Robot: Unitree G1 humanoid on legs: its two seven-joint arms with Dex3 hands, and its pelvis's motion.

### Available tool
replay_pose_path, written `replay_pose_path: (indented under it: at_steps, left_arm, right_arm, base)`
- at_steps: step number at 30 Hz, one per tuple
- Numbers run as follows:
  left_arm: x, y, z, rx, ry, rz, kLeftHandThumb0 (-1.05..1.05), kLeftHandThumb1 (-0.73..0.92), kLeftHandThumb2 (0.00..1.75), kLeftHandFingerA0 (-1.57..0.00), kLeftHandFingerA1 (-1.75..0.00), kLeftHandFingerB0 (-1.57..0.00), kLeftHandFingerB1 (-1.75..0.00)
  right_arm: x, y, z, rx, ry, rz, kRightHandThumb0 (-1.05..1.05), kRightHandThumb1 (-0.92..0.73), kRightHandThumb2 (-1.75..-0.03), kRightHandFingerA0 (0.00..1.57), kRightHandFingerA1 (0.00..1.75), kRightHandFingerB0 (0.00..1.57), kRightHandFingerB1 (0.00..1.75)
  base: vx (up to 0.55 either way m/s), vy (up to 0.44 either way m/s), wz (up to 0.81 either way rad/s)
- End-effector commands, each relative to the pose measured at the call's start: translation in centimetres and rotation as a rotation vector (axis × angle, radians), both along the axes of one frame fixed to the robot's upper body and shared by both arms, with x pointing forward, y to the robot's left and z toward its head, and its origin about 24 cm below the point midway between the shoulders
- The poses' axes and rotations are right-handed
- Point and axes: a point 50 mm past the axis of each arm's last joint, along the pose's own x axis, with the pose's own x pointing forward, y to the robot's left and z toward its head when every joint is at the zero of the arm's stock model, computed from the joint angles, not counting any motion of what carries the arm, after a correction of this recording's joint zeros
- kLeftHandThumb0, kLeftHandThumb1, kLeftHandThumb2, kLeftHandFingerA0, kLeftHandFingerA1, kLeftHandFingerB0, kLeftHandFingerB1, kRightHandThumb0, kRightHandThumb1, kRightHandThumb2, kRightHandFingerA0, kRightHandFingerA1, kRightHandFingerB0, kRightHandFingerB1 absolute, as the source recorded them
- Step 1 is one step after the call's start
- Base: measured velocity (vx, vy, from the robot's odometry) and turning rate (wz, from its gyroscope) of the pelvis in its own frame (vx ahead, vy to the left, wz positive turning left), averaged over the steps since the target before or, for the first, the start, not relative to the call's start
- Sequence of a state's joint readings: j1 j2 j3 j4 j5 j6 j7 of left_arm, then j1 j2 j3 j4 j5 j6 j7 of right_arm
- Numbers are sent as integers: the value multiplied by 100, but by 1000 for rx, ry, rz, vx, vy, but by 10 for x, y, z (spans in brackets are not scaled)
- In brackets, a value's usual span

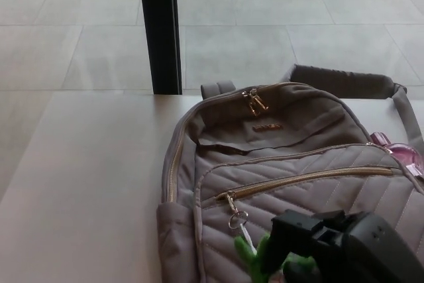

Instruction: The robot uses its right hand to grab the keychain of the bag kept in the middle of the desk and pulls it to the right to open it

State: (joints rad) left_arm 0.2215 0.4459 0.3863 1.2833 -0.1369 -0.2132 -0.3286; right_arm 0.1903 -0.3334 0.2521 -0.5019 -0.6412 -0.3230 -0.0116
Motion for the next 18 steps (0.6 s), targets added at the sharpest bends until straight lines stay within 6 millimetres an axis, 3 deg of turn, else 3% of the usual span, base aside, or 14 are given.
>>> replay_pose_path:
  at_steps: [1,6,7,8,9,10,11,18]
  left_arm:
    - [-1,7,5,26,6,7,-87,92,80,-50,-52,-43,-44]
    - [-2,7,5,28,5,8,-93,92,84,-54,-55,-45,-45]
    - [-2,7,5,27,3,13,-83,80,119,-49,-60,-40,-54]
    - [-2,7,5,26,3,14,-83,80,119,-49,-60,-40,-54]
    - [-2,7,5,29,2,14,-92,92,86,-54,-55,-40,-44]
    - [-1,8,5,32,1,16,-94,84,94,-52,-56,-41,-47]
    - [-1,8,5,32,1,18,-89,92,80,-50,-53,-44,-45]
    - [1,8,6,36,-3,11,-88,92,80,-51,-52,-45,-45]
  right_arm:
    - [8,-8,2,70,38,-65,-29,-51,-135,99,175,72,175]
    - [15,-12,12,124,4,-107,-23,-51,-134,101,175,71,175]
    - [16,-12,13,121,3,-106,-24,-53,-133,101,175,71,175]
    - [17,-13,13,121,4,-106,-24,-53,-133,101,175,71,175]
    - [18,-14,13,115,-4,-104,-26,-52,-134,101,175,73,175]
    - [20,-14,14,106,-12,-104,-26,-52,-132,100,175,72,175]
    - [21,-14,14,101,-11,-105,-26,-50,-133,100,175,71,175]
    - [21,-15,10,93,15,-104,-28,-48,-135,103,175,75,175]
  base:
    - [0,0,0]
    - [0,0,0]
    - [0,0,0]
    - [0,0,0]
    - [0,0,0]
    - [0,0,0]
    - [0,0,0]
    - [0,0,0]
